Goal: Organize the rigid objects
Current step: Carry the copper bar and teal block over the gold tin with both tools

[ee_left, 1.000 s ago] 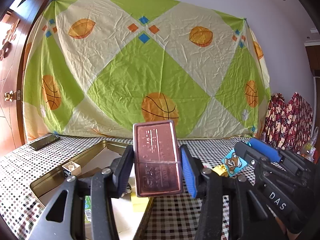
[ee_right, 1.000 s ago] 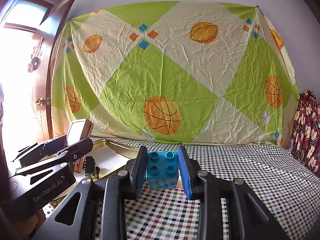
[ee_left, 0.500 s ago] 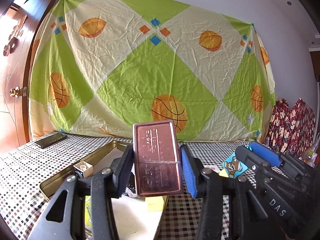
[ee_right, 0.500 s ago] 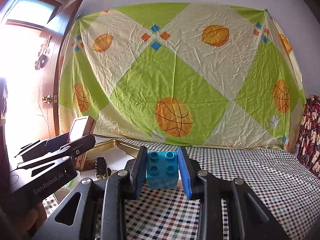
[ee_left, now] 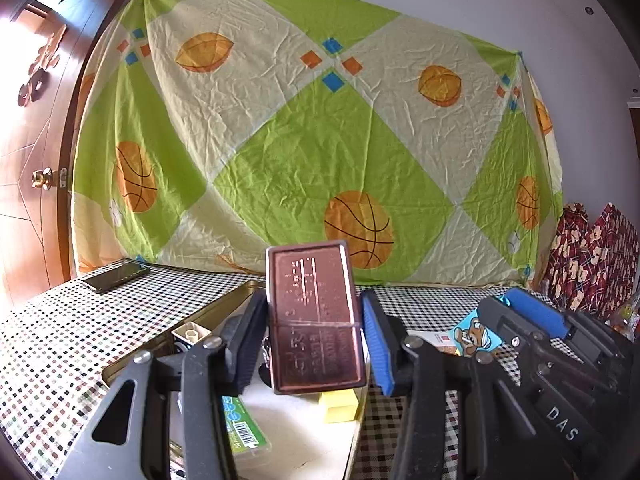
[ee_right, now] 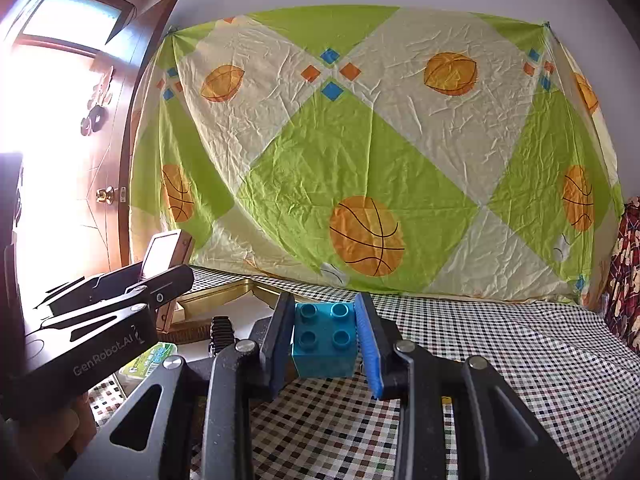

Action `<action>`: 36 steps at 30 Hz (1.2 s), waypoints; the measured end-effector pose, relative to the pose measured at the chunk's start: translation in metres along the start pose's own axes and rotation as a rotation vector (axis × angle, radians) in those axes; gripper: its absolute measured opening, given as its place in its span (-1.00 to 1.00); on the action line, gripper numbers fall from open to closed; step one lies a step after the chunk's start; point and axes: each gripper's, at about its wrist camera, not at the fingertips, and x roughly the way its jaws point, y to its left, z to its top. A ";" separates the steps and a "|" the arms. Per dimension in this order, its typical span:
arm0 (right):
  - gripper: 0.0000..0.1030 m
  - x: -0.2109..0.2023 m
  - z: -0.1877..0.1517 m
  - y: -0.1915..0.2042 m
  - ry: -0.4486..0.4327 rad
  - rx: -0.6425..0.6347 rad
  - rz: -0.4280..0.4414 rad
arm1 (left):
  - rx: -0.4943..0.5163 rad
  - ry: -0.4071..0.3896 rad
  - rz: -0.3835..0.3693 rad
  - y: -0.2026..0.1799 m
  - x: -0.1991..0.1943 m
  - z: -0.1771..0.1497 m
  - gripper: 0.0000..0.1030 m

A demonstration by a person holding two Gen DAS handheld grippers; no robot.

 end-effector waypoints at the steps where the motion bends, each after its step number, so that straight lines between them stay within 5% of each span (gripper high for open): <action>1: -0.34 0.000 0.000 0.001 0.000 -0.003 0.002 | -0.002 0.000 0.003 0.002 0.000 0.001 -0.10; 36: -0.34 0.049 0.014 0.070 0.082 -0.067 0.163 | -0.039 0.094 0.106 0.075 0.020 0.004 -0.10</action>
